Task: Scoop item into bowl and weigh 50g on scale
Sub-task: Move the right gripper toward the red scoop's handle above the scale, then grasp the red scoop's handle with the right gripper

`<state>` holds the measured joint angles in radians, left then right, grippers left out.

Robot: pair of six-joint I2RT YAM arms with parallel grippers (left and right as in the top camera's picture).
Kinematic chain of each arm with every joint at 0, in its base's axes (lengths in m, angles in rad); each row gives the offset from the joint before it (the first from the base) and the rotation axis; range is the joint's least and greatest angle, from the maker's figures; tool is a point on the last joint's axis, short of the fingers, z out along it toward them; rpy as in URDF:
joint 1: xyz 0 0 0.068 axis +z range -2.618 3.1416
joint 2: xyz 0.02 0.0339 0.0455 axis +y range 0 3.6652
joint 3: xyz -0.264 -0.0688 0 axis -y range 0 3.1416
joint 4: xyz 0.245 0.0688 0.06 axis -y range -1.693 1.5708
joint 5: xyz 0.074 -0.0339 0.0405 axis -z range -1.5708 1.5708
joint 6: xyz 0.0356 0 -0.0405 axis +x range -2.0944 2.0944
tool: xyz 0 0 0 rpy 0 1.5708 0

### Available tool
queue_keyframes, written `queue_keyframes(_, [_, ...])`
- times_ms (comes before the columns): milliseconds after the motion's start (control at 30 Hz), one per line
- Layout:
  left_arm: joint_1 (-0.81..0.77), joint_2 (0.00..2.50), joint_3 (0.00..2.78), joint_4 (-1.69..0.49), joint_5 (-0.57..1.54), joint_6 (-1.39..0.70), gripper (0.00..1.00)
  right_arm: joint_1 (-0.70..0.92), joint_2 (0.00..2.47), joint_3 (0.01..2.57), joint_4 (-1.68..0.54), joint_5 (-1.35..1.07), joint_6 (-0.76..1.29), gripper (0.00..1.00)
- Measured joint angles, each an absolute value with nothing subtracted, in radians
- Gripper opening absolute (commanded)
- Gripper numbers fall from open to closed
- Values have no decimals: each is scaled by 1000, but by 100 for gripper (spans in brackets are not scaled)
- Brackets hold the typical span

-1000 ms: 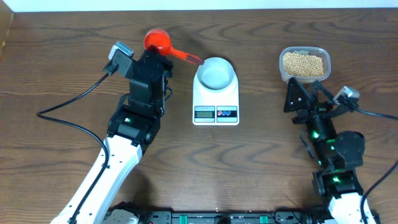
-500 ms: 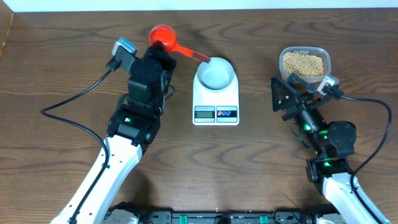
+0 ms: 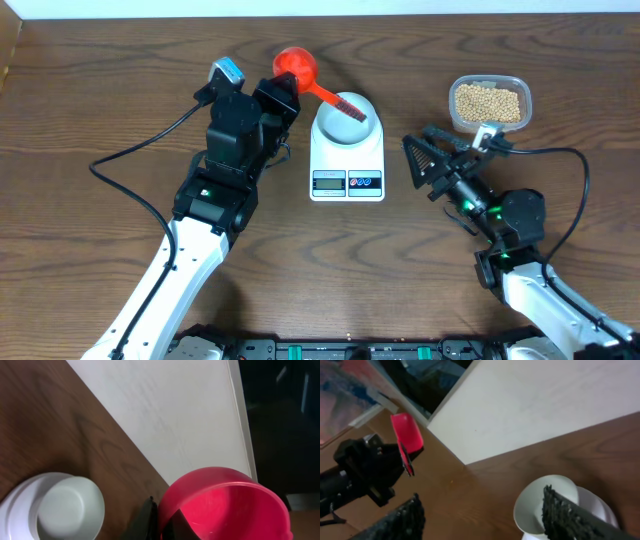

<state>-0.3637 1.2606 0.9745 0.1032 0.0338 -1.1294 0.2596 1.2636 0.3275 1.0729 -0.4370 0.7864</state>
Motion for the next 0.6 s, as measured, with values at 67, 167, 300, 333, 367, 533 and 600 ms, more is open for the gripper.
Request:
queue_keyframes(67, [-364, 1261, 974, 93, 52, -1130, 7, 271, 1280, 328, 1105, -438, 784, 70])
queue_keyframes(167, [-364, 1261, 974, 61, 69, -1131, 8, 285, 1294, 328, 1140, -438, 783, 69])
queue_keyframes(300, [-364, 1261, 974, 28, 81, -1146, 7, 310, 1299, 334, 1157, -438, 783, 68])
queue_keyframes(333, [-364, 1262, 974, 26, 82, -1155, 7, 318, 1299, 336, 1157, -438, 783, 68])
queue_keyframes(367, [-364, 1265, 974, 26, 84, -1164, 7, 326, 1299, 339, 1157, -439, 783, 68])
queue_keyframes(533, [-364, 1290, 974, 26, 109, -1219, 7, 374, 1299, 356, 1157, -443, 745, 65])
queue_keyframes(600, [-364, 1304, 974, 26, 123, -1236, 7, 394, 1299, 361, 1157, -448, 714, 63])
